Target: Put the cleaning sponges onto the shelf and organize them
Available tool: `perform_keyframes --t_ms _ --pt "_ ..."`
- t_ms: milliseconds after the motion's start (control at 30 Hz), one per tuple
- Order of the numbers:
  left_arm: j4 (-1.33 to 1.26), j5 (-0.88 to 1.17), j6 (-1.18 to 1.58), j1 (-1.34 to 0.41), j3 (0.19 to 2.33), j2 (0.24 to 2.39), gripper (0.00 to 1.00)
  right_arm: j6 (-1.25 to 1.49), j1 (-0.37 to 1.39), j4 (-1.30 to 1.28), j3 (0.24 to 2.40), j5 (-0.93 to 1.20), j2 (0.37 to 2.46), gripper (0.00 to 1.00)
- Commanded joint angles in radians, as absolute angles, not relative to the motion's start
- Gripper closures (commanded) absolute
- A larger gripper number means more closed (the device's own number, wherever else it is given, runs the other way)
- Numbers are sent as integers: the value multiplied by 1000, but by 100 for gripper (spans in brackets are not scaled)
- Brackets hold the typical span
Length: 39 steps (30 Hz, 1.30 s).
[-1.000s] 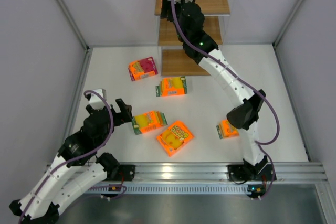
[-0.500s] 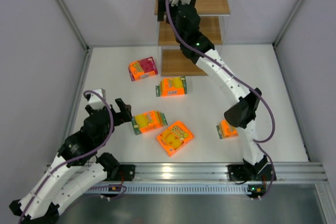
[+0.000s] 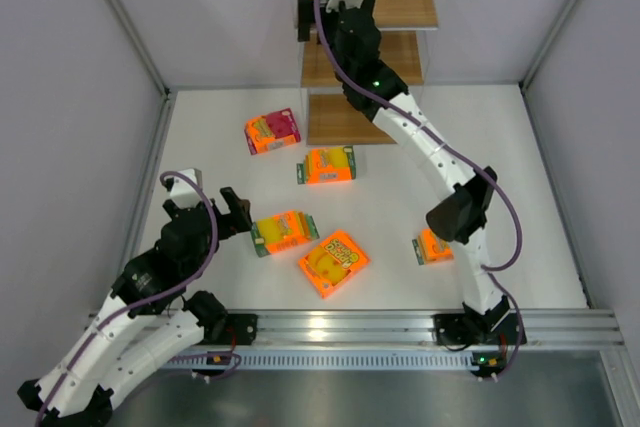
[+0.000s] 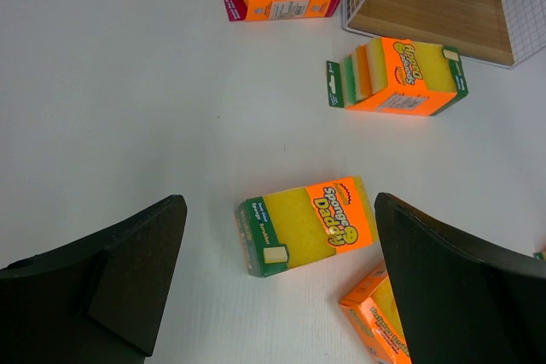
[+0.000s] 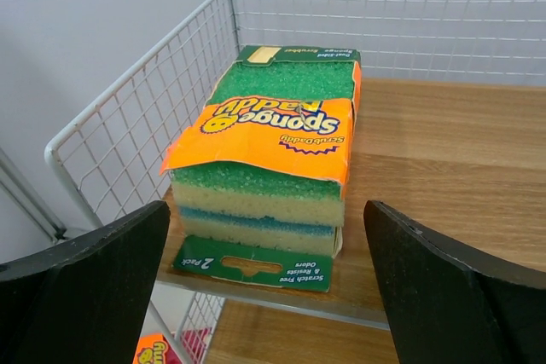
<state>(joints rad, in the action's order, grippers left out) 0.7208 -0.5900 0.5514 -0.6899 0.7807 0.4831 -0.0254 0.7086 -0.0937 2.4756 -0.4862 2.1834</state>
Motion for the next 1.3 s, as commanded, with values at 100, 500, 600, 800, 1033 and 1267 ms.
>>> perform_keyframes --t_ms 100,500,600,800,1033,1267 --pt "721 -595 557 -693 776 494 2 -52 706 -72 2513 -433 2043 0" --pt "719 -594 558 -692 776 486 2 -23 719 -179 2240 -500 1738 1" --pt "718 -591 557 -693 776 486 2 55 719 -345 2125 -557 1606 1" --pt "719 -571 546 -692 782 509 2 540 709 -753 1605 -777 1274 1" --pt "719 -568 546 -692 782 528 2 1268 686 -1124 1025 -663 981 1" --pt "719 -580 551 -692 781 528 2 1647 686 -1274 1043 -678 1011 1"
